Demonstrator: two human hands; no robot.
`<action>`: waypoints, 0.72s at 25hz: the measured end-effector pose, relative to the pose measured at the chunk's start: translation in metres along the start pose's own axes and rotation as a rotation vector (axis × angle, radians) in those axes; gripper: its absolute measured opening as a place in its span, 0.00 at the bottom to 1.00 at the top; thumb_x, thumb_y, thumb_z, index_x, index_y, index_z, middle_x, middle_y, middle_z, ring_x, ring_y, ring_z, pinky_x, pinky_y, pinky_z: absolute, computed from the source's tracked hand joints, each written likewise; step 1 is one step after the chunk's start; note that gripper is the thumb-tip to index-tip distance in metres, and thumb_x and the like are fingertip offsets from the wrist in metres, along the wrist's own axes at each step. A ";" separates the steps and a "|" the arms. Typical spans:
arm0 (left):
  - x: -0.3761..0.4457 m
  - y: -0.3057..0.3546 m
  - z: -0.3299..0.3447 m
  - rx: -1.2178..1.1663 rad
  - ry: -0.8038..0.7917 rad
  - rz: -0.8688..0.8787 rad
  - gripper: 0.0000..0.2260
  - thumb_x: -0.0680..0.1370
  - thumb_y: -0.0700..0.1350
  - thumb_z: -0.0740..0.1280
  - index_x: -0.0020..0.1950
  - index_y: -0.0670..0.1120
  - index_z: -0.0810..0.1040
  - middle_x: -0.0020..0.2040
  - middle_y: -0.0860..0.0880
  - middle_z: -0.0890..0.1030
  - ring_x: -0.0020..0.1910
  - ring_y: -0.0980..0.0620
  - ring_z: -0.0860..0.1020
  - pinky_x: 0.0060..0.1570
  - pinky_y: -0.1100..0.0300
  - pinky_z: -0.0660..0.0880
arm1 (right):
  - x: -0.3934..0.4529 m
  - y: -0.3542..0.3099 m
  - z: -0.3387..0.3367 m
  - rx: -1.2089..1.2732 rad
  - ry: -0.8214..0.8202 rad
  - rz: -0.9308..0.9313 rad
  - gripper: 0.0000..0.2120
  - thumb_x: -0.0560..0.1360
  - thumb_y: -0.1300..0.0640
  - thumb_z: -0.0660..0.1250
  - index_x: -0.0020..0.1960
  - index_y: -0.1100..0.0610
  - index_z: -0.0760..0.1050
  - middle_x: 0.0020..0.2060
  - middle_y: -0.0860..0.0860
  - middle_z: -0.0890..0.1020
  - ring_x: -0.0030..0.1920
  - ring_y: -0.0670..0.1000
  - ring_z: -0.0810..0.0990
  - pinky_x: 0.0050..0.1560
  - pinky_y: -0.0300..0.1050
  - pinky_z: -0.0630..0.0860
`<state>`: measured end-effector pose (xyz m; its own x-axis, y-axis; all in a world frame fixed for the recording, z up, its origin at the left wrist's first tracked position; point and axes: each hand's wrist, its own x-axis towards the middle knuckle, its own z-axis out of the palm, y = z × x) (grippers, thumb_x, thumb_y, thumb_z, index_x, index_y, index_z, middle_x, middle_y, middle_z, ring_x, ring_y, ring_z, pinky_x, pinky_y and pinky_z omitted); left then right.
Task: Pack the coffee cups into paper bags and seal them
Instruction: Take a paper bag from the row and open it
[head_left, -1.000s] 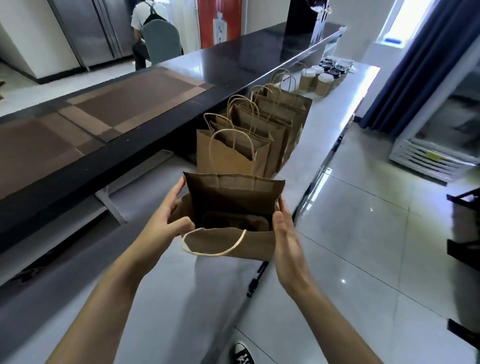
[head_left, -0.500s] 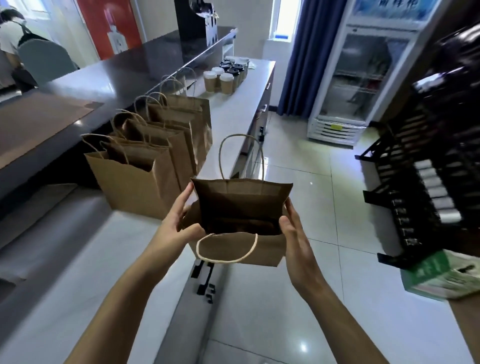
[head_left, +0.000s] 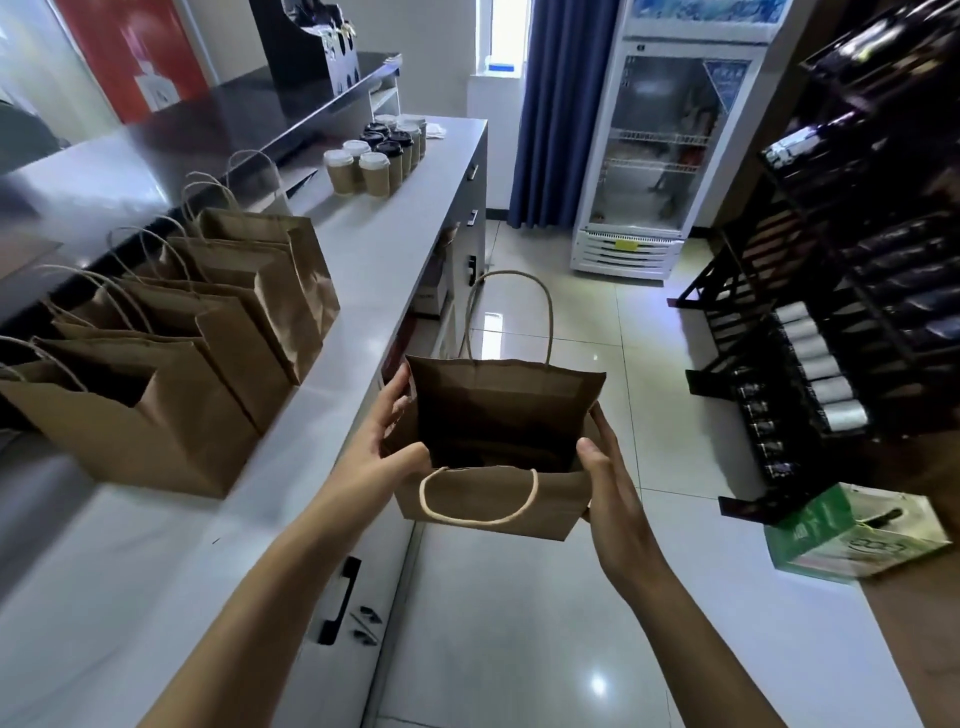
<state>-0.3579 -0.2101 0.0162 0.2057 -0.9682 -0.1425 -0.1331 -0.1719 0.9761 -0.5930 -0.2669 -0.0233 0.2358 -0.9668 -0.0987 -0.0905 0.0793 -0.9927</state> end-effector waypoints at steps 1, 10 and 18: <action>0.007 0.003 0.006 0.008 -0.002 -0.001 0.43 0.64 0.53 0.69 0.76 0.73 0.59 0.79 0.55 0.65 0.75 0.52 0.68 0.72 0.45 0.71 | 0.008 0.000 -0.006 0.001 0.005 0.007 0.33 0.71 0.30 0.55 0.76 0.28 0.58 0.74 0.29 0.66 0.75 0.39 0.65 0.76 0.61 0.65; 0.105 0.016 0.029 -0.010 -0.019 0.009 0.43 0.67 0.46 0.68 0.77 0.72 0.58 0.79 0.57 0.64 0.76 0.61 0.65 0.71 0.53 0.71 | 0.105 -0.005 -0.032 -0.009 0.052 0.033 0.32 0.75 0.35 0.55 0.78 0.32 0.58 0.77 0.35 0.65 0.76 0.42 0.65 0.77 0.60 0.64; 0.230 0.036 0.003 -0.031 -0.015 0.023 0.44 0.67 0.44 0.67 0.79 0.69 0.57 0.77 0.63 0.65 0.71 0.70 0.66 0.66 0.60 0.75 | 0.237 -0.032 -0.017 -0.009 0.029 0.031 0.34 0.71 0.31 0.56 0.77 0.30 0.59 0.76 0.32 0.66 0.76 0.42 0.65 0.77 0.60 0.65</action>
<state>-0.3187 -0.4398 0.0180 0.1882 -0.9745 -0.1220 -0.1075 -0.1439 0.9837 -0.5507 -0.5023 -0.0134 0.2050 -0.9705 -0.1272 -0.1056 0.1073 -0.9886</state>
